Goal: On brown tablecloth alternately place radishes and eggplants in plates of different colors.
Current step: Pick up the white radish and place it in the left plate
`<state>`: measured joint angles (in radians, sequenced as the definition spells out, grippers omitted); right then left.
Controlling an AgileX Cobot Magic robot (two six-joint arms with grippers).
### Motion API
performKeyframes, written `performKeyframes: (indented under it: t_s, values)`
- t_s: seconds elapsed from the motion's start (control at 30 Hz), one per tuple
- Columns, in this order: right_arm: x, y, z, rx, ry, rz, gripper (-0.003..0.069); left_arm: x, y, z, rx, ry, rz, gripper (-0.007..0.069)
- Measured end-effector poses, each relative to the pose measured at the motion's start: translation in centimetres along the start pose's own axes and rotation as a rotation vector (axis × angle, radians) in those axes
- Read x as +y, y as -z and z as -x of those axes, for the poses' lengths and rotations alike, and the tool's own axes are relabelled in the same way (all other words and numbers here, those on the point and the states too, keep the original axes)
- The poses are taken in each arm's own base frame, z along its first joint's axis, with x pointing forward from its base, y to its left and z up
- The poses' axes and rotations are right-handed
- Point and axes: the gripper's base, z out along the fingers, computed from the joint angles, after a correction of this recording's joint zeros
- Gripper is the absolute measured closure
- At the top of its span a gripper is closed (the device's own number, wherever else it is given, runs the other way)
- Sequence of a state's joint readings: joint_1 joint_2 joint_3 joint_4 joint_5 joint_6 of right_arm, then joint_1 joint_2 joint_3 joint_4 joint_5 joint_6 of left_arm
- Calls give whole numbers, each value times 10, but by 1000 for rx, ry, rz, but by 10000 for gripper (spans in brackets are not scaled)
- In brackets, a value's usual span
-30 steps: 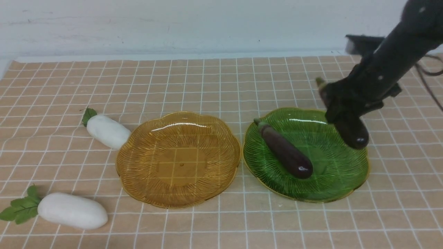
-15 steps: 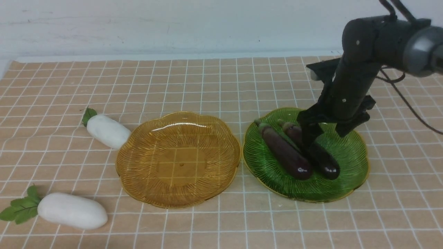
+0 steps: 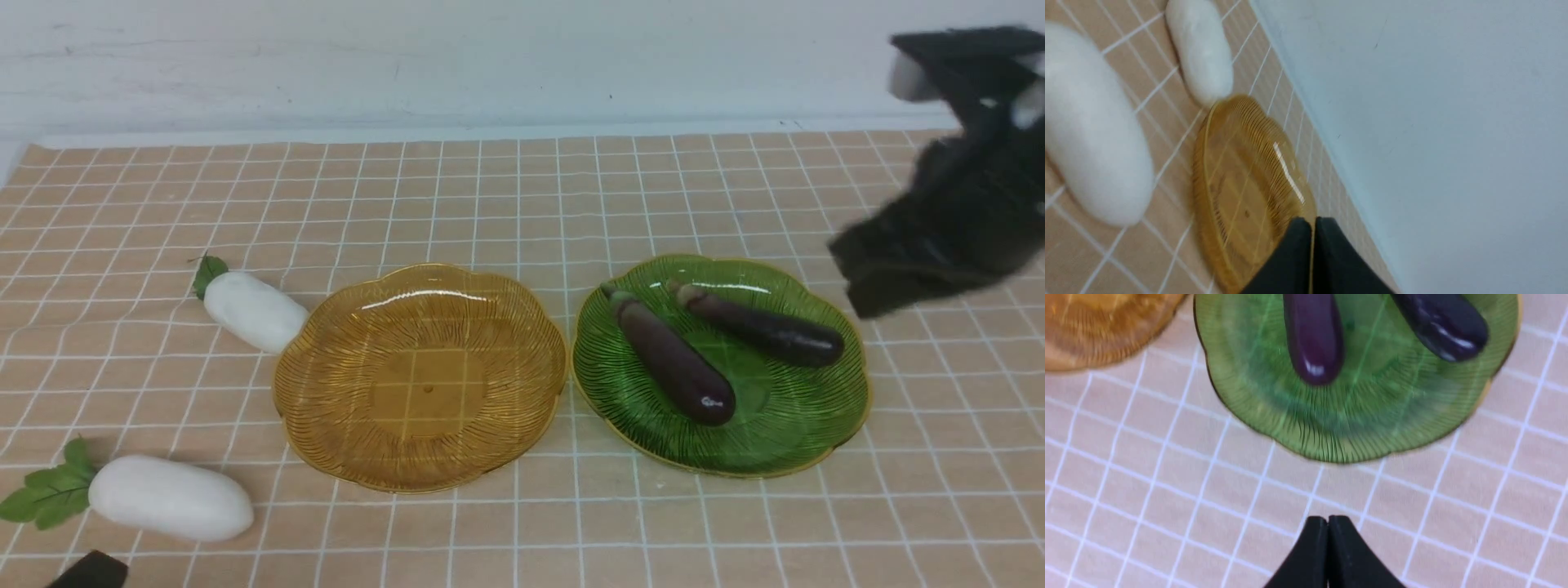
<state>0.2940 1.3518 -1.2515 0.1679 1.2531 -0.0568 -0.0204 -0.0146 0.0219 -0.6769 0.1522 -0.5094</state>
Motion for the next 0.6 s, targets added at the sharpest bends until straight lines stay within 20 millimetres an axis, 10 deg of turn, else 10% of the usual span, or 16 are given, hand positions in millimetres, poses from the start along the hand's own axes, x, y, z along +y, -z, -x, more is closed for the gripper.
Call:
performKeyframes:
  t_s: [0.2, 0.6]
  values:
    - [0, 0, -4, 3, 8, 0, 674, -40, -10, 10, 168, -254, 127, 627]
    - [-1, 0, -4, 6, 64, -12, 674, -49, -81, 30, 626, -521, 732, 549]
